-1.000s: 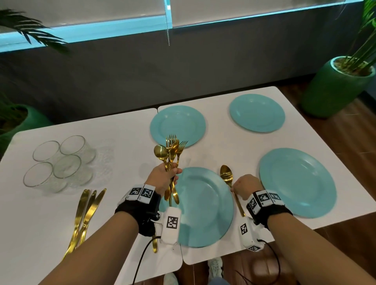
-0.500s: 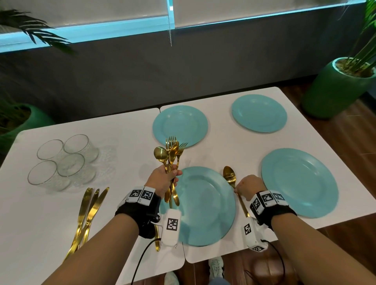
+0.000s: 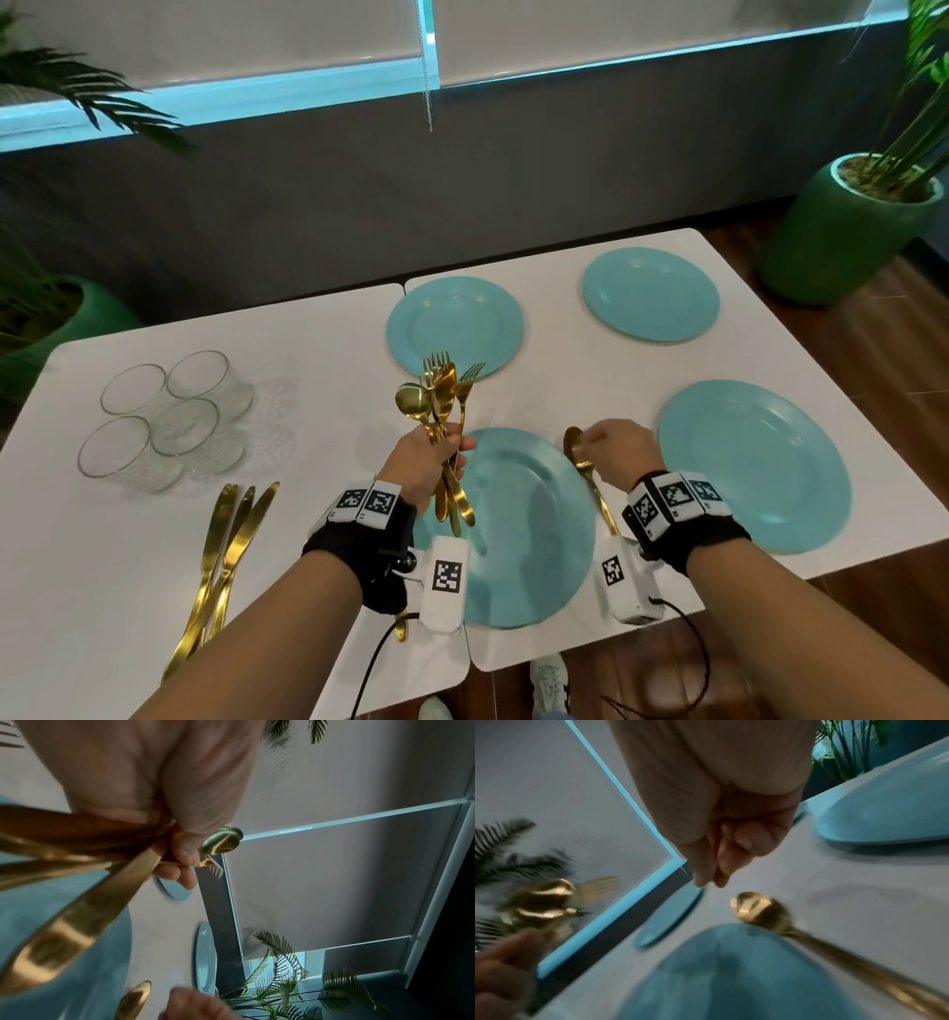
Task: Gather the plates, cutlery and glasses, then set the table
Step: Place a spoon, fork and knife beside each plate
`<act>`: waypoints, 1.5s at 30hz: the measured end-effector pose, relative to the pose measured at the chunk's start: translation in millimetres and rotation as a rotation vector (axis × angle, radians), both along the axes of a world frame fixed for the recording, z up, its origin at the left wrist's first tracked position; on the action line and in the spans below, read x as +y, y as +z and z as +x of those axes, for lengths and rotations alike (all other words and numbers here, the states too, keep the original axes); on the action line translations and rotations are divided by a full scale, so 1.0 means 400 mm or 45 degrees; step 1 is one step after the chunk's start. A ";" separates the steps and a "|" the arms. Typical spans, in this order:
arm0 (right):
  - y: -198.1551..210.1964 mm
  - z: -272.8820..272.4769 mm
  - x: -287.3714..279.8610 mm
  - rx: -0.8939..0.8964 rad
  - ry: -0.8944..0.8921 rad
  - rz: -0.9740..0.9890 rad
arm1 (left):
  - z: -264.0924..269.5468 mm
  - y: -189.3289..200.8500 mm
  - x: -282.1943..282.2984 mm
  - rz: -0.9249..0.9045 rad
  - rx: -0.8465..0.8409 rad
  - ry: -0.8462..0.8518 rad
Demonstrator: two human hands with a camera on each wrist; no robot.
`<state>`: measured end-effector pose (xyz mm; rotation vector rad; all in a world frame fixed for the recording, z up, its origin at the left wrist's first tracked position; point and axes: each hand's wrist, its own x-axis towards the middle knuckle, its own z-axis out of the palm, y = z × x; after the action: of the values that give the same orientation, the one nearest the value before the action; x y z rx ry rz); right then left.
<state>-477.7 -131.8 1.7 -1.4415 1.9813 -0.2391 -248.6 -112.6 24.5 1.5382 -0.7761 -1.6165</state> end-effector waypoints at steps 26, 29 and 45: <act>0.171 -0.056 0.022 -0.782 -0.279 -0.088 | -0.066 0.058 0.017 -0.037 0.084 -0.119; 0.145 -0.176 0.023 -0.304 -0.213 0.000 | -0.101 0.061 -0.003 -0.019 0.060 -0.070; -0.063 -0.218 0.024 0.430 0.103 0.294 | -0.262 0.021 -0.058 0.004 -0.099 -0.168</act>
<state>-565.0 -122.1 -23.3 -1.4792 2.1241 0.2787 -353.2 -135.7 32.8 1.5889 -0.9345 -1.6608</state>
